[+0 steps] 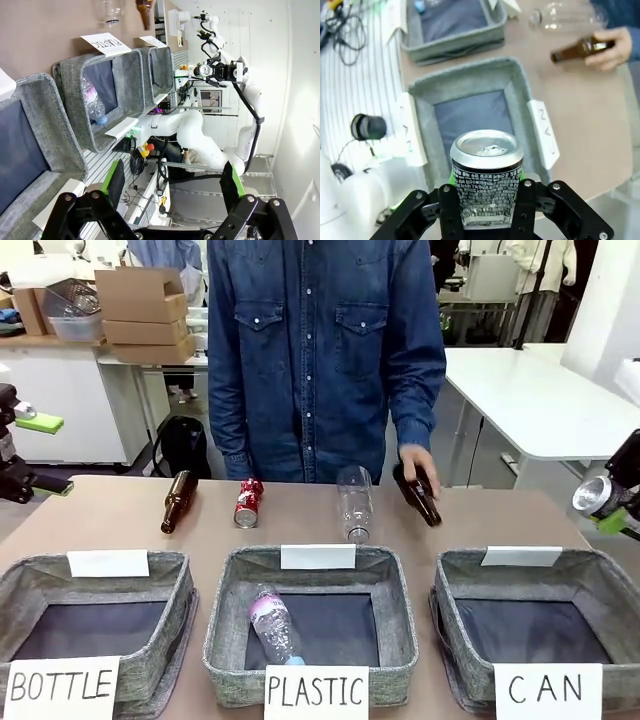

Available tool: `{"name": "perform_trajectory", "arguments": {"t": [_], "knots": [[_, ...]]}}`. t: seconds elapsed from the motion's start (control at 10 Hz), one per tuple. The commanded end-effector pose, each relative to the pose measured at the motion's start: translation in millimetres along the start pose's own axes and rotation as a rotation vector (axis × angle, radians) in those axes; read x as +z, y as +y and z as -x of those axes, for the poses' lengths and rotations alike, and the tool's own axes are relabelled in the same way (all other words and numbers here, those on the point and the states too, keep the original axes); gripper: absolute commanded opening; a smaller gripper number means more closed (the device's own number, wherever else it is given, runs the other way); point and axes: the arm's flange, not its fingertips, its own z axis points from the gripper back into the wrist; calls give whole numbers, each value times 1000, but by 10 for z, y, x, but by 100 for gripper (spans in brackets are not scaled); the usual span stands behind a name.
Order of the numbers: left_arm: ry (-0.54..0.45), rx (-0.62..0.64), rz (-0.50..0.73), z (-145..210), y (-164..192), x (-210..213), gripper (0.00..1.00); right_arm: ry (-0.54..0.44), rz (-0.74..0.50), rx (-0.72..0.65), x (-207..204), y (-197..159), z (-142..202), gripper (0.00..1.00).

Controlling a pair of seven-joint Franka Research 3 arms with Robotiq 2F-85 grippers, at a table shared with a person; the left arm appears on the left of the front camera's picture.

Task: Sort the can waste into the basket.
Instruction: Pick up the can waste from the table and place it in the right Fabric basket.

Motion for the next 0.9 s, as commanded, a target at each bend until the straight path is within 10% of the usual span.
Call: {"name": "perform_trajectory", "arguments": {"t": [0.0,0.2,0.3,0.4,0.8], "knots": [[-10,-20,23,-11,-21,-11,100,-62,15,50,-102,-199,-44,43],[-10,-20,23,-11,-21,-11,100,-53,-3,44,-118,-264,-70,43],[-10,-20,23,-11,-21,-11,100,-49,-9,28,-122,-283,-70,61],[-10,-20,23,-11,-21,-11,100,-50,-7,25,-133,-293,-63,100],[-10,-20,23,-11,-21,-11,100,-43,-12,-1,-165,-347,-56,100]]}}
